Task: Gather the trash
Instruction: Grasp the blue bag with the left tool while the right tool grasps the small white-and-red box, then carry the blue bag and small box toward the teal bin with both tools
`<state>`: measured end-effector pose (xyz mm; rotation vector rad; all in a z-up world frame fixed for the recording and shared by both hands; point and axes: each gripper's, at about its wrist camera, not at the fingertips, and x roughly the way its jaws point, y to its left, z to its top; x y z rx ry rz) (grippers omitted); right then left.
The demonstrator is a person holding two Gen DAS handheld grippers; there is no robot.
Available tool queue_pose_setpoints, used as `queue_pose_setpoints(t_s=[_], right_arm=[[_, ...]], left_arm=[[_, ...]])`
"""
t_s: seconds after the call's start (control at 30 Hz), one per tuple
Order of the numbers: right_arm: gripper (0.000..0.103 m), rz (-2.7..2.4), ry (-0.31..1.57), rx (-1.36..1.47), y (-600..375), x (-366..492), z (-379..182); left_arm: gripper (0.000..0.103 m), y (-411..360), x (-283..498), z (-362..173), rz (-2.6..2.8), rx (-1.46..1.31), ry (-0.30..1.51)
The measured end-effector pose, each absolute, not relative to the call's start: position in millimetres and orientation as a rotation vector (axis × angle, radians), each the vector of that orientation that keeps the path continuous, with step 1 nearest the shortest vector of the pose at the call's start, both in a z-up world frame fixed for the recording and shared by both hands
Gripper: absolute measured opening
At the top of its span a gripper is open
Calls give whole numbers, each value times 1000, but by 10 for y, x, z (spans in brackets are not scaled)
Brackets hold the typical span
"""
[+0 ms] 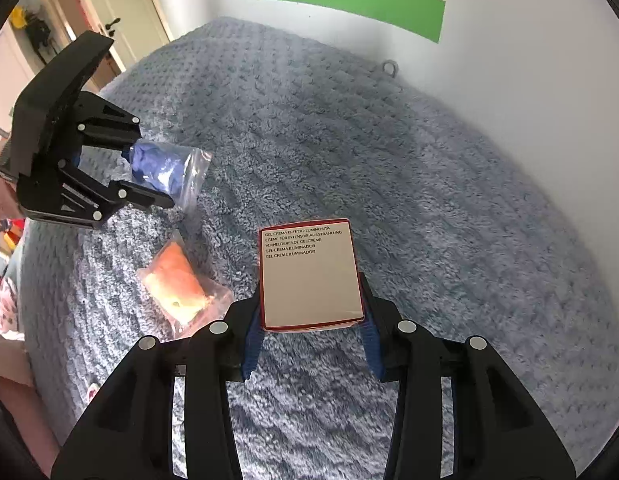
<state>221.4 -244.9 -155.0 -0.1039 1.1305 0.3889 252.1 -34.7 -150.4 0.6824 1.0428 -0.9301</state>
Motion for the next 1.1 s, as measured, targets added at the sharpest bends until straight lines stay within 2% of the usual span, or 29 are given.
queue_pose_setpoints(t_s=[0.23,0.53,0.8,1.1], right_arm=[[42,402,1088,-99,-2444,2089,-1301],[42,558,1003,-157,-1987,1879,-894],[42,862,934,-233,-884,1648,-730],[42,1193,912,-359,773,940,-731]], left_arm=[[22,-231,2402,-1182,-881,665,986],[22,329,2042,-670,-754,580,939],[22,1419,1389,-458,-543,401,974],[22,2870,310,-613,-318,243,1048]])
